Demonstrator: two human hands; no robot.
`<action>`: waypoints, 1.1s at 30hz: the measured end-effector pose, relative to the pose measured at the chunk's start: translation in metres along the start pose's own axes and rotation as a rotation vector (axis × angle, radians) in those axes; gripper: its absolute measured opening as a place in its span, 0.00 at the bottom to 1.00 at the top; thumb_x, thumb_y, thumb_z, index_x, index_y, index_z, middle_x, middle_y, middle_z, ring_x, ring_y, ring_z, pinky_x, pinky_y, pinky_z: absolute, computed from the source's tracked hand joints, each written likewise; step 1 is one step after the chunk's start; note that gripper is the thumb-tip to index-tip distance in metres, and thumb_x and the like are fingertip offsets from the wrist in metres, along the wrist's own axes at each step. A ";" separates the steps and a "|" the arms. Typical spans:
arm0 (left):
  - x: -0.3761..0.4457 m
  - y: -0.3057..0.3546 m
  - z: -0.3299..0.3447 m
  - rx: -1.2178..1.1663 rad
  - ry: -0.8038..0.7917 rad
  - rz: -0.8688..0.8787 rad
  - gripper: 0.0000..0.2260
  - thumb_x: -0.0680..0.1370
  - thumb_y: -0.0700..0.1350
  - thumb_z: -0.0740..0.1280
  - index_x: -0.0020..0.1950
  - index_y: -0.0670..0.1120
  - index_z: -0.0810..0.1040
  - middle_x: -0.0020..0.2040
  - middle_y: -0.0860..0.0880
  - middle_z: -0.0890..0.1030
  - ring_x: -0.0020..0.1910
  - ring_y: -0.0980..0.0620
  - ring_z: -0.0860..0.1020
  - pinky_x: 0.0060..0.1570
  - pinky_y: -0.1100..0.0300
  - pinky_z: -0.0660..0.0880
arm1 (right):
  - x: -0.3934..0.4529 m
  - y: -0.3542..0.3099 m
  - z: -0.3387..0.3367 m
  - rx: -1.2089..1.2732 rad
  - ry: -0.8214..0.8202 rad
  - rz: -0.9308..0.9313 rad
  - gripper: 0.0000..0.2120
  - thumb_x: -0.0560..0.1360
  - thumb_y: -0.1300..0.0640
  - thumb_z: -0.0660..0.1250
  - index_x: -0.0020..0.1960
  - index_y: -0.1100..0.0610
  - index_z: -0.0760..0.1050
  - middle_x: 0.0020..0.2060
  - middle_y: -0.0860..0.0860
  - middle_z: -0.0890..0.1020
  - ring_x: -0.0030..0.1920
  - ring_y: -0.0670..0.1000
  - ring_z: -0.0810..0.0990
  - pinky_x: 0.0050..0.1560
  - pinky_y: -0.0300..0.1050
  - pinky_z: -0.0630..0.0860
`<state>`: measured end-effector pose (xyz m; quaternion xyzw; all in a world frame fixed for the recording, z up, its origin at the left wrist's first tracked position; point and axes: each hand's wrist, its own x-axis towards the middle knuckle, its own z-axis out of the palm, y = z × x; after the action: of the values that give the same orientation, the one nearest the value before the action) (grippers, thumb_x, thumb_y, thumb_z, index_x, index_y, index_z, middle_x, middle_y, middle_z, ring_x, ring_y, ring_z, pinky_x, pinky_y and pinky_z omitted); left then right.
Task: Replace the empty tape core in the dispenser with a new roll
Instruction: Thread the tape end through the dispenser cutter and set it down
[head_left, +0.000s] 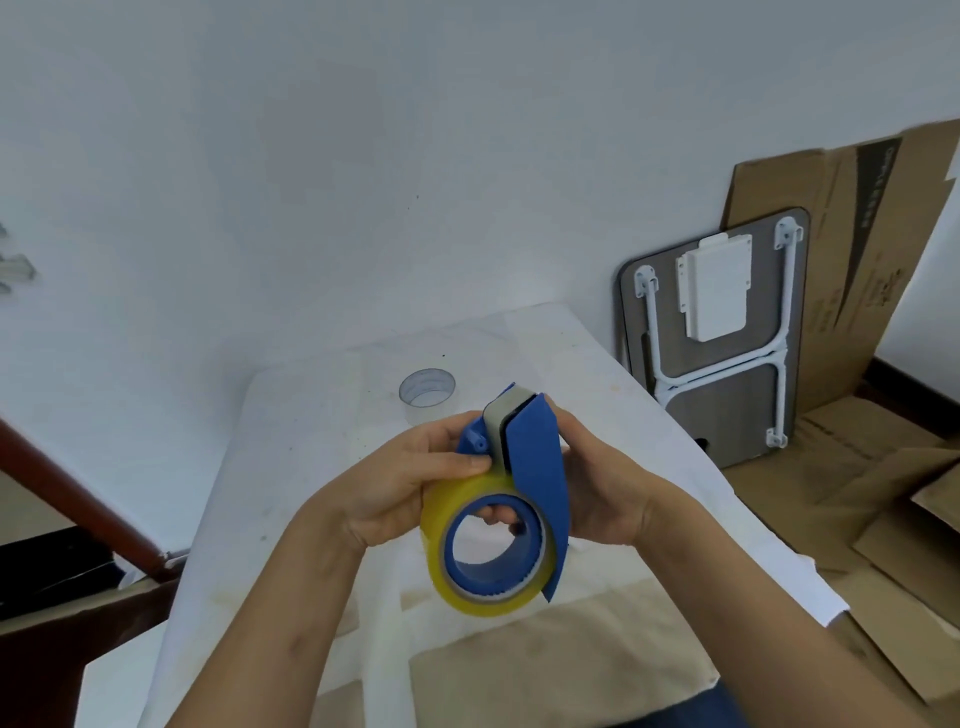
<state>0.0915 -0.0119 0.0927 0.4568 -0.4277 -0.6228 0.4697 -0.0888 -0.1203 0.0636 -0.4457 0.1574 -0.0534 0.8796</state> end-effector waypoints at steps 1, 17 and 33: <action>-0.002 0.000 -0.001 0.000 0.000 -0.006 0.16 0.77 0.37 0.64 0.61 0.48 0.82 0.53 0.41 0.84 0.45 0.43 0.84 0.44 0.53 0.83 | 0.000 0.000 0.003 -0.018 0.009 -0.002 0.33 0.76 0.33 0.53 0.58 0.58 0.82 0.48 0.58 0.85 0.42 0.54 0.83 0.47 0.48 0.80; -0.005 -0.002 0.019 1.359 0.948 0.684 0.09 0.80 0.46 0.66 0.56 0.54 0.83 0.55 0.55 0.81 0.57 0.54 0.74 0.56 0.59 0.63 | 0.033 0.004 0.030 -0.505 0.716 -0.172 0.25 0.70 0.32 0.66 0.54 0.52 0.76 0.48 0.48 0.83 0.46 0.49 0.81 0.44 0.43 0.75; 0.024 -0.022 -0.023 1.623 0.948 0.623 0.08 0.75 0.42 0.72 0.54 0.44 0.83 0.51 0.46 0.83 0.46 0.45 0.80 0.49 0.53 0.71 | 0.044 -0.003 0.027 -0.702 0.796 -0.233 0.19 0.78 0.46 0.65 0.65 0.49 0.66 0.48 0.48 0.78 0.41 0.46 0.77 0.36 0.40 0.71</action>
<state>0.1059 -0.0332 0.0624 0.7093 -0.5934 0.2577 0.2798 -0.0383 -0.1114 0.0707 -0.6723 0.4366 -0.2594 0.5386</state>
